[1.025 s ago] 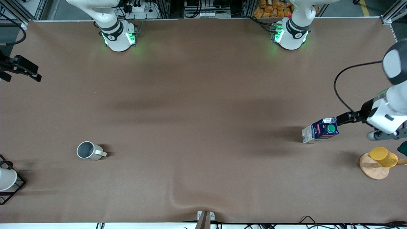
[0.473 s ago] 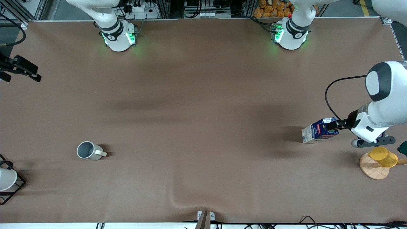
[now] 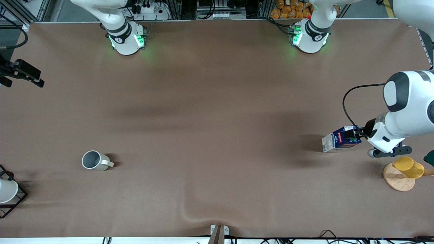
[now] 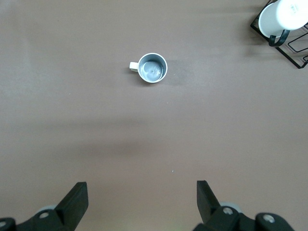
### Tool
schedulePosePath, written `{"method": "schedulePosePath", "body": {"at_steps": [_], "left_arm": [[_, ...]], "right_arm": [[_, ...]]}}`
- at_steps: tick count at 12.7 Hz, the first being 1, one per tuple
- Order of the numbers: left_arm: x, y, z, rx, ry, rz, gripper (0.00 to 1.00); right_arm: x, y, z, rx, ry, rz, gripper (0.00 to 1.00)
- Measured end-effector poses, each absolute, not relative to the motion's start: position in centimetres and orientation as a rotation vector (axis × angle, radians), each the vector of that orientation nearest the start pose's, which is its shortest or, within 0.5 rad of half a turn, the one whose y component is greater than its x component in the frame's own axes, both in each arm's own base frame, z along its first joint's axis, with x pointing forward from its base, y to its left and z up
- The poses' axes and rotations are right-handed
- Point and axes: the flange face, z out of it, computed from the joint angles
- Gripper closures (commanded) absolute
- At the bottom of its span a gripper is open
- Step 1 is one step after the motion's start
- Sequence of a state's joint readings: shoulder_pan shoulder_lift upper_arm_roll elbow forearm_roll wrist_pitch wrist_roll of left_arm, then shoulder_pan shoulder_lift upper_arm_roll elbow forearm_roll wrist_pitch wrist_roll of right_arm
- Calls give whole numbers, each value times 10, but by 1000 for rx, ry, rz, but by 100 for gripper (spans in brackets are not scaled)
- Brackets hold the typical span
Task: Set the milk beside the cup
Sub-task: 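Grasp the milk carton with the left gripper while the right gripper reaches the mug, then close the right gripper on the white mug rim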
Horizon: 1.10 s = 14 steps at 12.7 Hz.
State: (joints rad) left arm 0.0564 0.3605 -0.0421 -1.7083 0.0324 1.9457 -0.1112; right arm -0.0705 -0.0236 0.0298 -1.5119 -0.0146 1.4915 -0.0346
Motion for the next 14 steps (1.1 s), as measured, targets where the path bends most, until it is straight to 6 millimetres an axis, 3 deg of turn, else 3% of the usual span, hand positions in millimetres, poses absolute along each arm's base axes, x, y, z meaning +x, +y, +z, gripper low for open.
{"method": "schedulePosePath", "body": {"at_steps": [3, 5, 7, 11, 12, 14], "left_arm": [[641, 14, 360, -3110, -176, 207, 0], [642, 14, 359, -3110, -176, 206, 1], [642, 13, 358, -3110, -176, 207, 11], [641, 13, 354, -3110, -174, 219, 21], [641, 13, 352, -3109, -174, 222, 22], [642, 13, 350, -3109, -173, 226, 27]], "right_arm": [[539, -23, 657, -3157, 10, -2, 0], [545, -21, 644, -3156, 4, 38, 0], [570, -24, 600, -3151, 6, 111, 0], [637, -50, 456, -3162, 6, 260, 0], [651, -57, 432, -3163, -45, 238, 0], [680, -60, 406, -3163, -216, 112, 0]]}}
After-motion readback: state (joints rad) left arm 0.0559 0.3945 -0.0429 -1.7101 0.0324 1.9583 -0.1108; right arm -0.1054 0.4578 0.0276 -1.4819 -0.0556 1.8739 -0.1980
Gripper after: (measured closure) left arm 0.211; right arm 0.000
